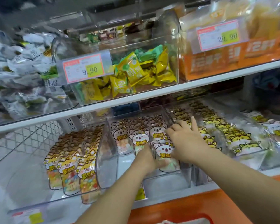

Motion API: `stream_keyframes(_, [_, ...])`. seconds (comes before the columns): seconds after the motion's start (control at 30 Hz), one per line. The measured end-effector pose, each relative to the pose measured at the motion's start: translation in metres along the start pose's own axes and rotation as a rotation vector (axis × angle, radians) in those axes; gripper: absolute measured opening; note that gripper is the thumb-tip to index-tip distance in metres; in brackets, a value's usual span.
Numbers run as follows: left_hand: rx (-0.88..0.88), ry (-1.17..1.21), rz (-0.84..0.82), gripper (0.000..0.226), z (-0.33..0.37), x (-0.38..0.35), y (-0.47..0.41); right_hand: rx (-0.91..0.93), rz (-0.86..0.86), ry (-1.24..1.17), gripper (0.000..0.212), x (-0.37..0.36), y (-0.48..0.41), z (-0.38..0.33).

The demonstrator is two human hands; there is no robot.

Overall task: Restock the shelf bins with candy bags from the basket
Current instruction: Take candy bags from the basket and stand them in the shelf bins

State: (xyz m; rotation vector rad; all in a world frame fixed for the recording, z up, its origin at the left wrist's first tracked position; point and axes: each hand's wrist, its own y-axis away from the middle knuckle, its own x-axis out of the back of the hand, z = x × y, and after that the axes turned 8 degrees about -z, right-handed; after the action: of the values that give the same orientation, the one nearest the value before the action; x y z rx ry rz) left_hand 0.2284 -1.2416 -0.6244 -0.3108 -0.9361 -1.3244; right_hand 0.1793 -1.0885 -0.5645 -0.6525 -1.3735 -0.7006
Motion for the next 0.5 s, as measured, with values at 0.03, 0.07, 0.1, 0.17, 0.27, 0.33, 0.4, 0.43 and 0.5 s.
stream_keyframes(0.03, [0.013, -0.033, -0.011, 0.077, -0.001, -0.001, -0.001, -0.004, 0.004, 0.016, 0.071, 0.0, 0.001, -0.001])
stream_keyframes(0.07, [0.017, -0.068, -0.028, 0.079, -0.001, -0.002, -0.001, -0.006, 0.011, 0.035, 0.071, -0.001, 0.001, -0.001])
stream_keyframes(0.1, [0.026, -0.098, -0.05, 0.083, -0.002, -0.002, -0.001, -0.009, 0.021, 0.053, 0.069, -0.001, 0.002, -0.001])
stream_keyframes(0.17, [0.03, -0.109, -0.076, 0.093, -0.004, -0.005, -0.004, -0.028, 0.035, 0.085, 0.064, -0.002, 0.002, -0.003])
stream_keyframes(0.27, [0.018, -0.08, -0.053, 0.104, 0.0, -0.007, -0.008, -0.04, 0.051, 0.15, 0.045, -0.003, -0.002, -0.006])
stream_keyframes(0.33, [0.026, -0.064, -0.008, 0.085, 0.004, -0.006, -0.01, -0.047, 0.081, 0.186, 0.037, -0.001, -0.006, -0.011])
stream_keyframes(0.4, [0.042, -0.044, 0.031, 0.068, 0.006, -0.006, -0.015, -0.053, 0.096, 0.215, 0.037, 0.0, -0.01, -0.014])
stream_keyframes(0.43, [0.065, -0.04, 0.046, 0.062, 0.008, -0.005, -0.016, -0.057, 0.102, 0.223, 0.037, 0.001, -0.011, -0.015])
stream_keyframes(0.5, [0.096, -0.05, 0.075, 0.058, 0.011, -0.004, -0.019, -0.05, 0.12, 0.22, 0.039, 0.001, -0.014, -0.015])
